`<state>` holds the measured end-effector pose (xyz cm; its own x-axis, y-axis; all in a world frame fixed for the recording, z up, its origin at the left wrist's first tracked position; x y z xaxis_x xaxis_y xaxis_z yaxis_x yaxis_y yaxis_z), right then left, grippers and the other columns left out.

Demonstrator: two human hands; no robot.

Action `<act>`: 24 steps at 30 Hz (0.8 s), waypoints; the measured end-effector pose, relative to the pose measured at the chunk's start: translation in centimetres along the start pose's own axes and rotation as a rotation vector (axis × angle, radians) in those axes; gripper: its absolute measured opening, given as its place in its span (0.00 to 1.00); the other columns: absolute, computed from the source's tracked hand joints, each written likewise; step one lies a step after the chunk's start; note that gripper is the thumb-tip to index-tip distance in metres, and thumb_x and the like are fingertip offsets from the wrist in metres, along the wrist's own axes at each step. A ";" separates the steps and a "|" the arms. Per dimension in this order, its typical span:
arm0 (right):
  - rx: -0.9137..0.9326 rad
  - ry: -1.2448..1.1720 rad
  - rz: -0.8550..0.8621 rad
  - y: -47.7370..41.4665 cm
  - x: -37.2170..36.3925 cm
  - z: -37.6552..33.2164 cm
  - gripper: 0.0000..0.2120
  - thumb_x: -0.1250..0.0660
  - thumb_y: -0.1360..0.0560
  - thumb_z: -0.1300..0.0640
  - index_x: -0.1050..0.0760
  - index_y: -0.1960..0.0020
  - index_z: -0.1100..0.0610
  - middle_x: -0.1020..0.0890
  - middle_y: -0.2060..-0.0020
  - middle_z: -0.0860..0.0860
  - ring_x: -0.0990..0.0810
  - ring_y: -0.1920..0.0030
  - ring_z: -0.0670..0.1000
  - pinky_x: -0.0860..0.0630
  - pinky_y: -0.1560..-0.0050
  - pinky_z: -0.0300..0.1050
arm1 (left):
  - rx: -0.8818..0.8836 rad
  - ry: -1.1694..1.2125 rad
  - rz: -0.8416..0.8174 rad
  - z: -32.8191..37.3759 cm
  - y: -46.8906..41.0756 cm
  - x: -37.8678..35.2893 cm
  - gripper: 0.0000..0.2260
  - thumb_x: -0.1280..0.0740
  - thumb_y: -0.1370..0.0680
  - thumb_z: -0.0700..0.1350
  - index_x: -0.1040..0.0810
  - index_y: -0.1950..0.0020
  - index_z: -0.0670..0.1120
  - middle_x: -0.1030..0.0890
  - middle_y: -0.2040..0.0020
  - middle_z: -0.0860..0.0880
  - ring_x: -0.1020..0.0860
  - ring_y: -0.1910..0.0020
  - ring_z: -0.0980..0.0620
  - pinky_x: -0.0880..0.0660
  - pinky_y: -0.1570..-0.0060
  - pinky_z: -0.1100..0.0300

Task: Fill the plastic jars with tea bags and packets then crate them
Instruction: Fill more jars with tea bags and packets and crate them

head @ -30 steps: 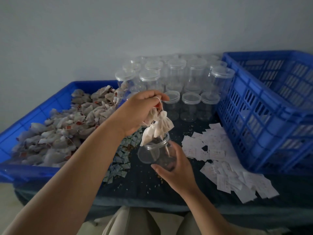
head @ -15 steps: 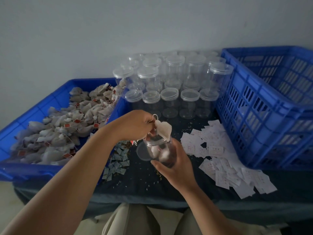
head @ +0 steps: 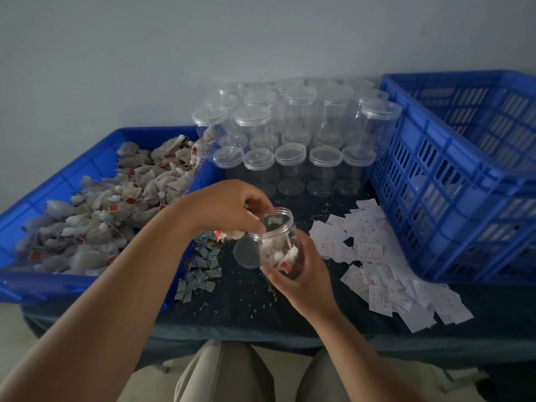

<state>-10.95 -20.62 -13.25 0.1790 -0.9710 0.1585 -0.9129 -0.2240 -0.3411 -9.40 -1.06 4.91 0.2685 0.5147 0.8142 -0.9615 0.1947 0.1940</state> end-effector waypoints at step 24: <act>0.014 -0.056 0.033 0.2 0.2 -0.6 0.36 0.19 0.30 0.42 0.28 0.27 0.47 0.16 0.41 0.42 0.13 0.44 0.47 0.16 0.48 0.40 | -0.029 0.071 0.373 -1.8 1.2 -0.6 0.12 0.42 0.13 0.58 0.18 0.43 0.63 0.16 0.49 0.67 0.20 0.58 0.71 0.27 0.57 0.74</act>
<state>-11.35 -20.83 -12.69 0.1698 -0.9809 0.0952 -0.9134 -0.1929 -0.3584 -10.57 0.36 3.65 -0.0952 0.6113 0.7856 -0.9922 0.0057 -0.1247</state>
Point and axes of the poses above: each hand's wrist, its own y-axis away from the middle knuckle, its own x-axis out of the back of the hand, z = x × y, the point moved 1 cm from there along -y, towards the middle knuckle
